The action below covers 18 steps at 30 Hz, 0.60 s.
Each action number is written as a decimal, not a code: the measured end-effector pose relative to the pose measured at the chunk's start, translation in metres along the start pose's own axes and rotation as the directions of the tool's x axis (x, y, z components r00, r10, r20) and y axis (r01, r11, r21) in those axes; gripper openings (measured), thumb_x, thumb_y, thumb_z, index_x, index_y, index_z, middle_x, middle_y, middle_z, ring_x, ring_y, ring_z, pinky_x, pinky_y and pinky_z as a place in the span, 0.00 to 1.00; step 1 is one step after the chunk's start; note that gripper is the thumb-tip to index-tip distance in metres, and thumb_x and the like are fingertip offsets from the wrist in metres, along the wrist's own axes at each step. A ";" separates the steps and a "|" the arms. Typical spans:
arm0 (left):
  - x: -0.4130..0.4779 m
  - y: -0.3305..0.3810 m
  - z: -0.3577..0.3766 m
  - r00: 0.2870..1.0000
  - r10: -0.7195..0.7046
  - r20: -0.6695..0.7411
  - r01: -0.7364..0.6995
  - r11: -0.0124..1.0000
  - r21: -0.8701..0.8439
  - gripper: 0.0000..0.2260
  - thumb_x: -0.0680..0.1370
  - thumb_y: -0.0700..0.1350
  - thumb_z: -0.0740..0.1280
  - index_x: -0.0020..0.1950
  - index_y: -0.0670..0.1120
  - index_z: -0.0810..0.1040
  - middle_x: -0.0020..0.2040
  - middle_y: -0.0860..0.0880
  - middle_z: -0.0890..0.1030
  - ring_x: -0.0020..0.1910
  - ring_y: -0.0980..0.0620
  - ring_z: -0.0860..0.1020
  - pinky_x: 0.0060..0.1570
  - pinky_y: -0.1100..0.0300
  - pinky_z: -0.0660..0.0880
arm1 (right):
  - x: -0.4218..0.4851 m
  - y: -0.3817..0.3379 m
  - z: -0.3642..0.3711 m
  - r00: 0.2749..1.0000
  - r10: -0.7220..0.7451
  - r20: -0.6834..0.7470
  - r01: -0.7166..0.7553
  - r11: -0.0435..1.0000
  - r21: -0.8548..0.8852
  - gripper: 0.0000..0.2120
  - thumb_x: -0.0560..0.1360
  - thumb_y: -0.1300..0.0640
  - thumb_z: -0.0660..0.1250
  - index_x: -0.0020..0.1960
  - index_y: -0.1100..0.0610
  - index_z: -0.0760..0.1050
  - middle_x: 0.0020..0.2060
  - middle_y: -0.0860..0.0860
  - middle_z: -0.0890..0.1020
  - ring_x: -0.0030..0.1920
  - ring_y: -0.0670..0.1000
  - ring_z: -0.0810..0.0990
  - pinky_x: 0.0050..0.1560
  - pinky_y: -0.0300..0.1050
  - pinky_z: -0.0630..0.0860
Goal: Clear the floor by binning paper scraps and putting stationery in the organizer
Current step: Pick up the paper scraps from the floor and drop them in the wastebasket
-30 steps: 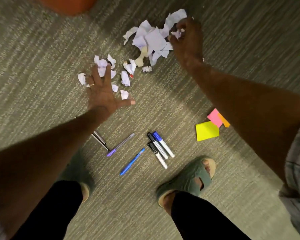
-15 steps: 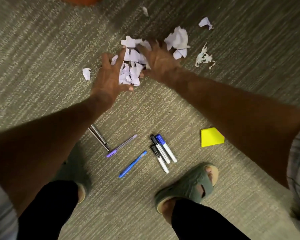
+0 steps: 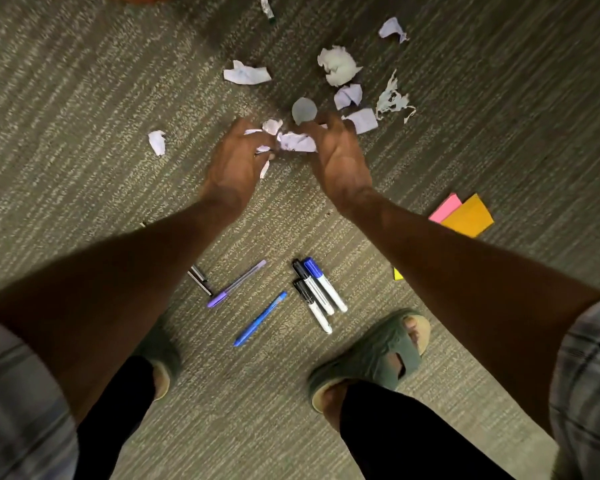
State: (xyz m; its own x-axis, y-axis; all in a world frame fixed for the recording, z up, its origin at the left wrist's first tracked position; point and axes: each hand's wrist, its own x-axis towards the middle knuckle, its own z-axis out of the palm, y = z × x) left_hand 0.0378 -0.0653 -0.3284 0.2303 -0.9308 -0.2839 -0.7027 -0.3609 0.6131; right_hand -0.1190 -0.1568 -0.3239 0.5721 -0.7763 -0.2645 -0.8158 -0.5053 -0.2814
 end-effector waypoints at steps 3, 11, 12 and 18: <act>-0.007 0.003 -0.007 0.994 -0.091 -0.052 0.088 0.994 -0.058 0.06 0.78 0.44 0.69 0.53 0.49 0.83 0.56 0.46 0.79 0.56 0.49 0.75 0.56 0.65 0.66 | -0.006 0.003 -0.021 0.997 0.050 -0.054 -0.043 0.992 0.121 0.16 0.78 0.59 0.64 0.66 0.54 0.76 0.62 0.56 0.78 0.62 0.55 0.77 0.63 0.42 0.72; -0.029 0.047 -0.071 0.953 -0.297 -0.058 0.268 0.919 -0.290 0.07 0.75 0.45 0.73 0.52 0.46 0.85 0.53 0.46 0.83 0.52 0.51 0.80 0.53 0.62 0.76 | -0.014 -0.010 -0.106 0.813 0.533 0.236 -0.555 0.587 0.589 0.22 0.74 0.53 0.74 0.64 0.60 0.76 0.54 0.52 0.79 0.49 0.48 0.77 0.50 0.33 0.78; -0.031 0.057 -0.084 0.946 -0.318 -0.060 0.283 0.904 -0.322 0.08 0.75 0.45 0.73 0.52 0.45 0.85 0.54 0.47 0.83 0.52 0.52 0.80 0.52 0.63 0.77 | -0.017 -0.015 -0.122 0.805 0.526 0.274 -0.568 0.550 0.613 0.21 0.75 0.52 0.73 0.64 0.59 0.75 0.53 0.50 0.78 0.49 0.47 0.77 0.53 0.38 0.78; -0.033 0.106 -0.162 0.868 -0.495 -0.028 0.372 0.688 -0.623 0.10 0.74 0.48 0.76 0.52 0.46 0.85 0.50 0.48 0.85 0.47 0.49 0.85 0.47 0.58 0.82 | -0.020 -0.075 -0.207 0.801 0.468 0.373 -0.574 0.424 0.701 0.18 0.75 0.49 0.71 0.62 0.54 0.77 0.53 0.50 0.82 0.51 0.49 0.81 0.52 0.42 0.78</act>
State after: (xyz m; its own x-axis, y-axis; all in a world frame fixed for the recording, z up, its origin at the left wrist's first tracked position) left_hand 0.0645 -0.0818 -0.1348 0.5671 -0.6310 -0.5293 0.0220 -0.6309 0.7756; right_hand -0.0862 -0.1815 -0.1064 0.1080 -0.7182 -0.6874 -0.6145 0.4953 -0.6141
